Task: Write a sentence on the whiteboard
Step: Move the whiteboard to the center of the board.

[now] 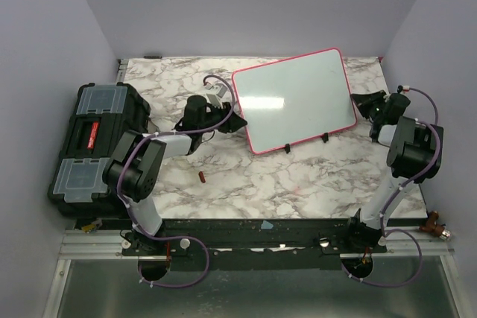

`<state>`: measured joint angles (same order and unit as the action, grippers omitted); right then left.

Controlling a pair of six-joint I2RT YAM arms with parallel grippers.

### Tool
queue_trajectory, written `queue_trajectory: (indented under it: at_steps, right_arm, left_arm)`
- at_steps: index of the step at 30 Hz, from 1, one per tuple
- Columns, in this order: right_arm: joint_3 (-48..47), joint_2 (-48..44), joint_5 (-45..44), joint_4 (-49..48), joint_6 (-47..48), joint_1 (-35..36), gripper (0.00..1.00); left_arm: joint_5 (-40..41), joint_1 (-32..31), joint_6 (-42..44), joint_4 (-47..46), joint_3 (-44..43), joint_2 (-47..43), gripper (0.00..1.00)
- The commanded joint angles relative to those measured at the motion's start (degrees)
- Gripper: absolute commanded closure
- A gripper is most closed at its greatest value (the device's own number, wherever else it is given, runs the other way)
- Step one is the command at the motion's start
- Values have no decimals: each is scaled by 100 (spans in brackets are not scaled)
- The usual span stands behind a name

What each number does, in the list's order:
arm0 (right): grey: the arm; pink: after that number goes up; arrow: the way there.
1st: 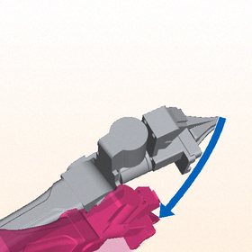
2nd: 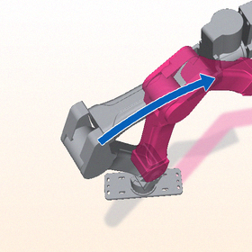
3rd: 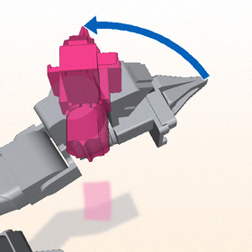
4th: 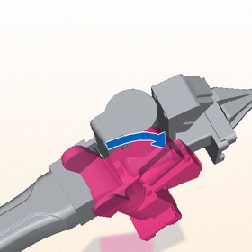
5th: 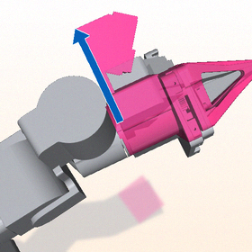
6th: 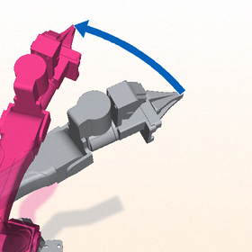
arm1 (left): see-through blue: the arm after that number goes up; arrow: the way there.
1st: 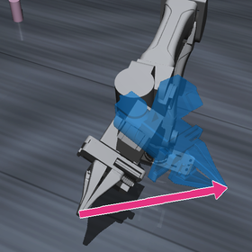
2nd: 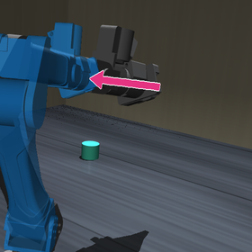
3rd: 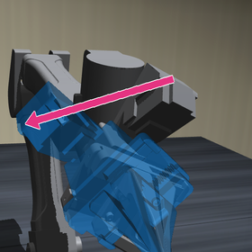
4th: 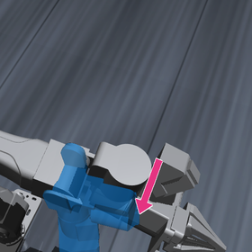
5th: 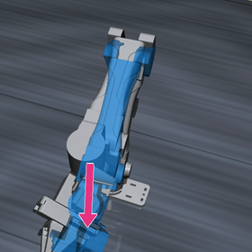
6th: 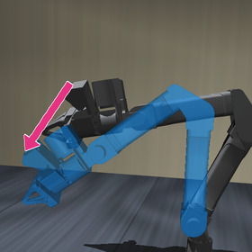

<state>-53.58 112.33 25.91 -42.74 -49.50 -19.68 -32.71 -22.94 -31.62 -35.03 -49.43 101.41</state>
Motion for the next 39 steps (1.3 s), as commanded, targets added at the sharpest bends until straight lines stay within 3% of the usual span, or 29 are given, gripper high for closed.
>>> queue_trajectory:
  at_steps: [1,11,23,30,39]
  right_arm:
    - [693,-296,1384,835,-85,421,99]
    - [1637,-1349,1186,810,-305,428,99]
    - [2587,-2514,726,1387,52,427,99]
    - [2871,-2732,173,1350,130,413,99]
    - [2527,-2798,-190,1494,287,298,99]
  left_arm:
    - [-353,-462,-173,-327,326,-102,71]
    - [-64,-709,-151,-384,1055,-705,71]
    - [683,-1287,-171,-323,1903,-1654,71]
    - [927,-1437,-64,-109,1937,-1789,71]
    - [1110,-1474,106,299,1793,-1898,70]
